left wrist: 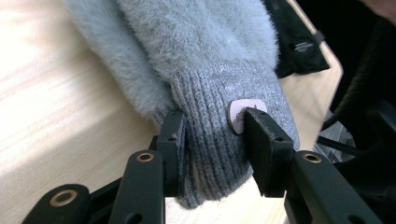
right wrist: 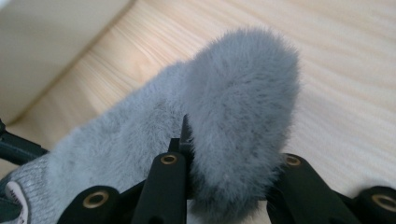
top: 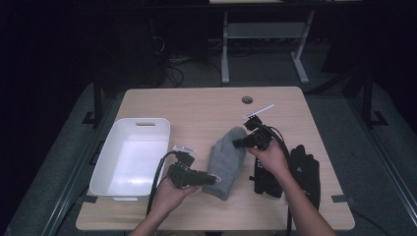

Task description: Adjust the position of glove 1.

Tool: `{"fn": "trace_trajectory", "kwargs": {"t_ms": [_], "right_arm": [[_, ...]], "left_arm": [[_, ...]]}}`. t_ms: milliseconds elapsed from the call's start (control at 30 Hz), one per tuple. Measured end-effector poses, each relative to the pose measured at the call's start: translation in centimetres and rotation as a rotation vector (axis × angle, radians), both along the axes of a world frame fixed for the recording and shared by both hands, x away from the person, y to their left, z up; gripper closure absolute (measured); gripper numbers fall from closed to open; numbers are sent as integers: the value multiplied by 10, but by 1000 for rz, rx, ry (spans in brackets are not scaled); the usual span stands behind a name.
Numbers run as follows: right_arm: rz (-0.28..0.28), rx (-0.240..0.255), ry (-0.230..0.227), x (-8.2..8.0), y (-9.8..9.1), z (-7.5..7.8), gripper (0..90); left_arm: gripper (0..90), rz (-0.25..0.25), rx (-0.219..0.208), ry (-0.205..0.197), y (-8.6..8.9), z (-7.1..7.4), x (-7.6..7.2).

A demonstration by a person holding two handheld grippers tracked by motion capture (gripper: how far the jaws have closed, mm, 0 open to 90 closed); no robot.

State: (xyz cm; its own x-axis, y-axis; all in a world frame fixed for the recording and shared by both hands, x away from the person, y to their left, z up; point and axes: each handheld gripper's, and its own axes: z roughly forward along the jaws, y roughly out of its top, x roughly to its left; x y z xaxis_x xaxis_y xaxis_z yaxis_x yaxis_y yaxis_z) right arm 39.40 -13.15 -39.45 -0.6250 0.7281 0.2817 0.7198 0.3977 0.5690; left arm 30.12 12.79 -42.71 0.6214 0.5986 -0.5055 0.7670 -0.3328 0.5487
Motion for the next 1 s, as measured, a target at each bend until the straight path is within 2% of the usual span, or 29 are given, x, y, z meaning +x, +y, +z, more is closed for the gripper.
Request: {"fn": "trace_trajectory", "kwargs": {"t_ms": [33, 67, 100, 133, 233, 333, 367, 467, 567, 600, 633, 733, 900, 1000], "right_arm": [[-8, -9, 18, 1, 0, -4, 740], [-6, -13, 24, 2, 0, -8, 739], [-10, -23, 34, 3, 0, -12, 739], [-14, -18, 39, 3, -1, -15, 739], [-21, -7, 47, 3, -5, -23, 739], [-28, 0, 60, 3, -8, -26, 739], [-26, -2, 59, 3, -8, -26, 739], [-16, -18, 41, 2, -6, -25, 738], [-13, -15, 41, 1, -5, -24, 738], [-12, -15, 38, 1, -5, -24, 738], [-15, -16, 38, 1, -4, -24, 739], [-17, -13, 35, 0, -3, -22, 739], [-8, -4, 14, -2, -2, -16, 739], [-5, 24, 9, -3, -5, -11, 739]], "left_arm": [[585, 3, 2, 10, 0, -4, 1], [548, 11, -15, 40, -1, -8, 3], [496, 14, -43, 75, 0, -12, 5], [424, 23, -51, 99, -1, -14, 6], [323, 27, -34, 113, -5, -16, 9], [249, 25, -18, 164, -8, -22, 13], [237, 36, -34, 186, -9, -25, 14], [232, 21, -37, 216, -8, -30, 16], [320, -6, -81, 268, -7, -36, 17], [346, -7, -90, 262, -6, -37, 17], [406, -10, -93, 239, -6, -36, 17], [491, -22, -80, 198, -8, -31, 13], [525, -32, -92, 167, -8, -25, 9], [525, -32, -94, 146, -7, -17, 6]]}}
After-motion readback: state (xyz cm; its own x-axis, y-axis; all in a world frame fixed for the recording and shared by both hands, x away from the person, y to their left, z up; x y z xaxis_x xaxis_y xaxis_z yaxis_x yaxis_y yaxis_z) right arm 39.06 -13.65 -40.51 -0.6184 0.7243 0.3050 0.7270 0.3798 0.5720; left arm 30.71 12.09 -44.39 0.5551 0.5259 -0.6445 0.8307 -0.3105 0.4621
